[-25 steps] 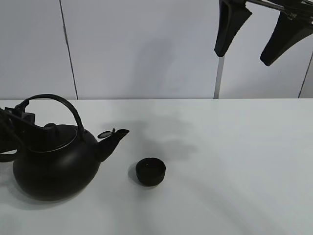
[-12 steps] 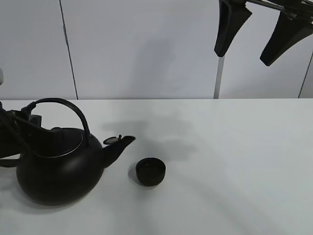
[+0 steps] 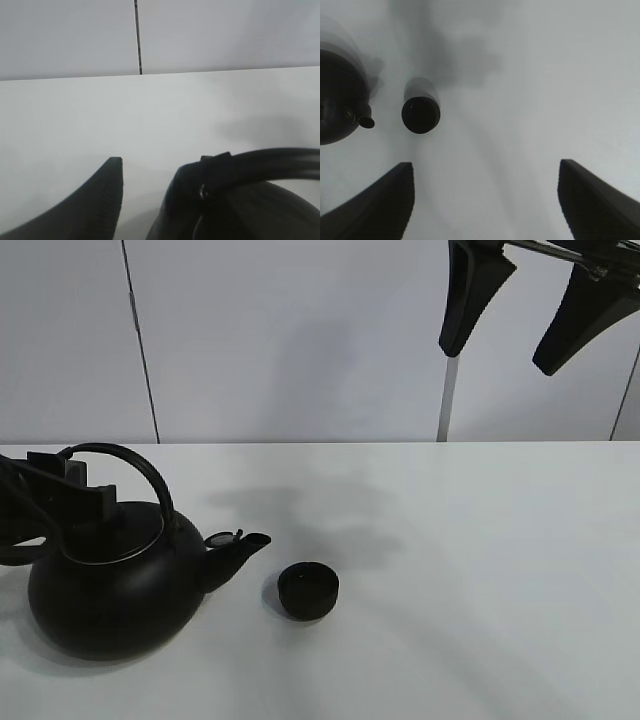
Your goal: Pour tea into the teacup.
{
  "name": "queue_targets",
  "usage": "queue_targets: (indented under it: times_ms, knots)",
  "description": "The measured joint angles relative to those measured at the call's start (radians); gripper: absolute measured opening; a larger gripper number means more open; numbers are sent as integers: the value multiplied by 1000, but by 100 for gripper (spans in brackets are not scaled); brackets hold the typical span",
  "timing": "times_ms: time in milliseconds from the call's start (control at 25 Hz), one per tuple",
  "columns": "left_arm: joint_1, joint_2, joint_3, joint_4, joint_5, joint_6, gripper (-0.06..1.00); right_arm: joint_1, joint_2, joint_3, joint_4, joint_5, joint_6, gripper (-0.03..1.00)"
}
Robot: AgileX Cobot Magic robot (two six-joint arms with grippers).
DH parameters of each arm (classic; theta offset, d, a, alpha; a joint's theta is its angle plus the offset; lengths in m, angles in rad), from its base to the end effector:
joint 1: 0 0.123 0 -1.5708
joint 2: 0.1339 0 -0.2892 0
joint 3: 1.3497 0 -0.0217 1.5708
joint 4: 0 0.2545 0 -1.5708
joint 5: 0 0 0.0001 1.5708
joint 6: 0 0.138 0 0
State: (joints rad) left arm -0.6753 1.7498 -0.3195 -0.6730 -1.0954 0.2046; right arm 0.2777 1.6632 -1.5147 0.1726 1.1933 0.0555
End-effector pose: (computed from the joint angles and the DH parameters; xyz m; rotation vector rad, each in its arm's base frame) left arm 0.2627 -0.1124 0.1152 0.1071 1.8608 -0.0006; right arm 0.3432 0.1208 0.2816 -0.2612 2.8298 0.3147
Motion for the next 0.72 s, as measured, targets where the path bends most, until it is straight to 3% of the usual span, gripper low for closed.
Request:
queue_targets:
  times_ms: [160, 360, 720]
  knots:
    - [0, -4, 1, 7, 8, -5, 35, 0, 0, 0, 0, 0, 0, 55]
    - [0, -62, 53, 80, 7, -53, 36, 0, 0, 0, 0, 0, 0, 55]
    - [0, -331, 122, 192, 183, -66, 38, 0, 0, 0, 0, 1, 0, 55]
